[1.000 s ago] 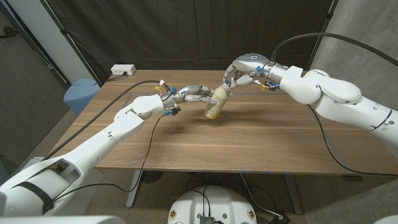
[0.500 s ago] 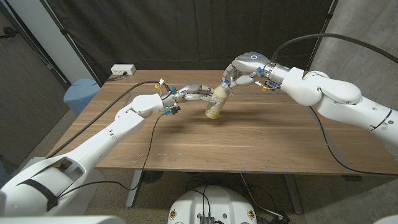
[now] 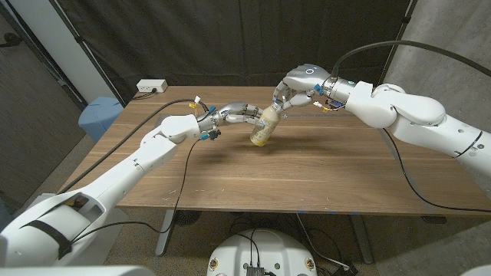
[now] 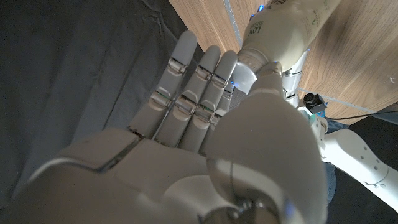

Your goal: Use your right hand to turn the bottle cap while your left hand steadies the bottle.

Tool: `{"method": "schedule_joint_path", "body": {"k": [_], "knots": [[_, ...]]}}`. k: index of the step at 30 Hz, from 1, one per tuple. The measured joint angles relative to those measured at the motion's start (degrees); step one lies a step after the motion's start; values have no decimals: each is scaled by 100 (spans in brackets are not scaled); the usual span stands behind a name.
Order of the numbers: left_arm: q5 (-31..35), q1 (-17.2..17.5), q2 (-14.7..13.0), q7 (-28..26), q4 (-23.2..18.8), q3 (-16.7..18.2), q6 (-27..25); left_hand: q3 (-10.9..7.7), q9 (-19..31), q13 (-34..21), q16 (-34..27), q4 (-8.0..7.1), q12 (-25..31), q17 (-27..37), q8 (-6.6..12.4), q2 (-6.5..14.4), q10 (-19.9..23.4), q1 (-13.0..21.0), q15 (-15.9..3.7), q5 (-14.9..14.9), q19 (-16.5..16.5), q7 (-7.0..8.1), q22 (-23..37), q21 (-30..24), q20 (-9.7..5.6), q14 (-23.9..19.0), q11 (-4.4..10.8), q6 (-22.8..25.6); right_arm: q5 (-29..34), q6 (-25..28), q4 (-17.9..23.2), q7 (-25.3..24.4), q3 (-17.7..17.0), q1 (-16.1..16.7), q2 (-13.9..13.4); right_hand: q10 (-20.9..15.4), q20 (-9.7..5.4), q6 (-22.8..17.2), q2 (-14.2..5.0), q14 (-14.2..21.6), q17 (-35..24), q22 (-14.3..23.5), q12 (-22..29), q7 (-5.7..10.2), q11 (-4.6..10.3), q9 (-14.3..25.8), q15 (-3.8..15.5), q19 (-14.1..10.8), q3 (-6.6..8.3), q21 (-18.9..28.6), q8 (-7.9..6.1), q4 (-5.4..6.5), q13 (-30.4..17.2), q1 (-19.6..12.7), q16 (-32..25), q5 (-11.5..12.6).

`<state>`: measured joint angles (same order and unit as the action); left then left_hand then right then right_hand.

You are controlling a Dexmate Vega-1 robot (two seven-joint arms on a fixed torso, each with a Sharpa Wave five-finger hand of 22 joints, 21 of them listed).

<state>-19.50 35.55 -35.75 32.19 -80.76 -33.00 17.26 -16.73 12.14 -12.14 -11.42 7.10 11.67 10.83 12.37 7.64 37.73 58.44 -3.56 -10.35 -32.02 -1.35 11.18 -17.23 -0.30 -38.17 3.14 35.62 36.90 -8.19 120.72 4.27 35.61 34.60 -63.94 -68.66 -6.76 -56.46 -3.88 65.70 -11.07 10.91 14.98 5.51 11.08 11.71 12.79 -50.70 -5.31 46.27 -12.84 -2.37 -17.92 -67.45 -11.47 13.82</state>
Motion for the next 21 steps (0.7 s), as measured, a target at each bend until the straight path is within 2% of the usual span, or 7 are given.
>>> {"method": "schedule_joint_path", "body": {"k": [4, 9, 21], "knots": [[-3, 0, -20, 20, -19, 15, -16, 0, 0, 0, 1, 0, 0, 0, -1, 0, 0, 0, 0, 0, 0, 0, 0, 0, 0, 0, -1, 0, 85, -74, -12, 0, 14, -25, 0, 1, 22, 1, -1, 0, 0, 0, 0, 0, 1, 1, 0, 62, -62, 80, 0, 62, -51, -1, 0, 0], [-6, -20, -32, 52, -23, 25, -23, 0, 0, 1, 12, 0, 0, -3, -1, 0, 9, 0, 1, 0, 0, 0, 0, 0, 0, 1, -9, 0, 182, -189, -29, -87, 16, -30, -10, 2, 16, 1, -25, 0, -28, 0, 1, 0, 2, 2, 0, 74, -139, 246, 0, 139, -121, -177, -40, 0], [-47, -99, -37, 194, 45, 34, -43, 0, -5, 2, -1, 0, 0, -6, -1, -1, 8, 0, 6, 2, 0, 0, 0, 0, 0, 7, -11, -1, 465, -542, -103, -517, -3, -22, -66, 37, 115, 13, -50, -50, -186, 17, 25, -10, -25, 2, -8, 402, -287, 769, 3, 287, -292, -479, -133, 104]]}}
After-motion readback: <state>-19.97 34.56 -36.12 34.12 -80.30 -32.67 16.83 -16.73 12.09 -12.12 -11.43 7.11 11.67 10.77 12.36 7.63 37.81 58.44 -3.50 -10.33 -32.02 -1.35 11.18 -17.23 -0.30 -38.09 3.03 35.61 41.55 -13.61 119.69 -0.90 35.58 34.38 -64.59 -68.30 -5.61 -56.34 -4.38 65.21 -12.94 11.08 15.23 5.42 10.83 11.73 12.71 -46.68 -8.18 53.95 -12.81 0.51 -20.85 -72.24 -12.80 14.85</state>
